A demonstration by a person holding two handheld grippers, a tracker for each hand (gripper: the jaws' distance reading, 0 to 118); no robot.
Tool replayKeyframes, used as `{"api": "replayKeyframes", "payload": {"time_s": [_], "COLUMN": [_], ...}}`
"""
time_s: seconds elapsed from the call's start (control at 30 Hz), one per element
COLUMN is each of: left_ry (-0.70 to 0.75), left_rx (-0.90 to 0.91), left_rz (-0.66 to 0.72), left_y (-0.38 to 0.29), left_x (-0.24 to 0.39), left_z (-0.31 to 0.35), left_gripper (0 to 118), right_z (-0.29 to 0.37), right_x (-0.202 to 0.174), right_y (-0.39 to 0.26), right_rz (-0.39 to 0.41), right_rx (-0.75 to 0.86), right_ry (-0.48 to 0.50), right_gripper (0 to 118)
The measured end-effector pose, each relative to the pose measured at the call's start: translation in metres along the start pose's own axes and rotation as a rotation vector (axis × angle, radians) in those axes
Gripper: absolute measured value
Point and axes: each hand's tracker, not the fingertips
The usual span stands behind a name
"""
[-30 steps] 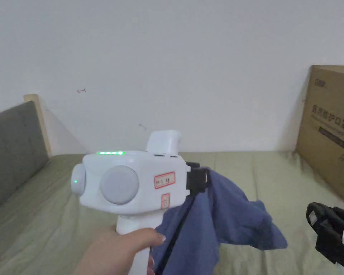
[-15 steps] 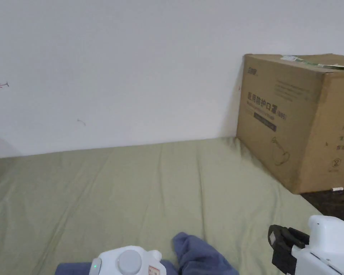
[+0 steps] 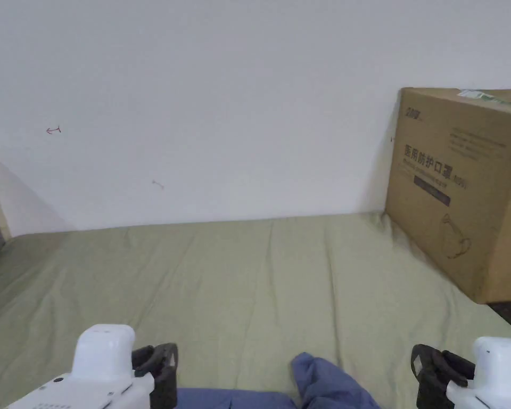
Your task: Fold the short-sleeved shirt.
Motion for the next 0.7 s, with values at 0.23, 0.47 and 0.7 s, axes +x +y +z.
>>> {"api": "replayKeyframes", "payload": {"time_s": [0.23,0.47,0.7], "left_ry": [0.06,0.036,0.107], "left_rx": [-0.015,-0.461,-0.681], "left_rz": [0.197,0.18,0.232], "left_y": [-0.012,0.011,-0.043], "left_x": [-0.048,-0.118,-0.157], "left_z": [0.017,-0.109,-0.239], "left_gripper": [0,0,110], "right_z": [-0.006,-0.013,-0.039], "right_x": [-0.01,-0.012,-0.007], "right_y": [-0.001,0.006,-0.004], "right_rz": [0.013,0.009,0.025], "right_rx": [0.002,-0.024,-0.066], "right_ry": [0.023,0.04,0.02], "right_gripper": [0,0,0]}}
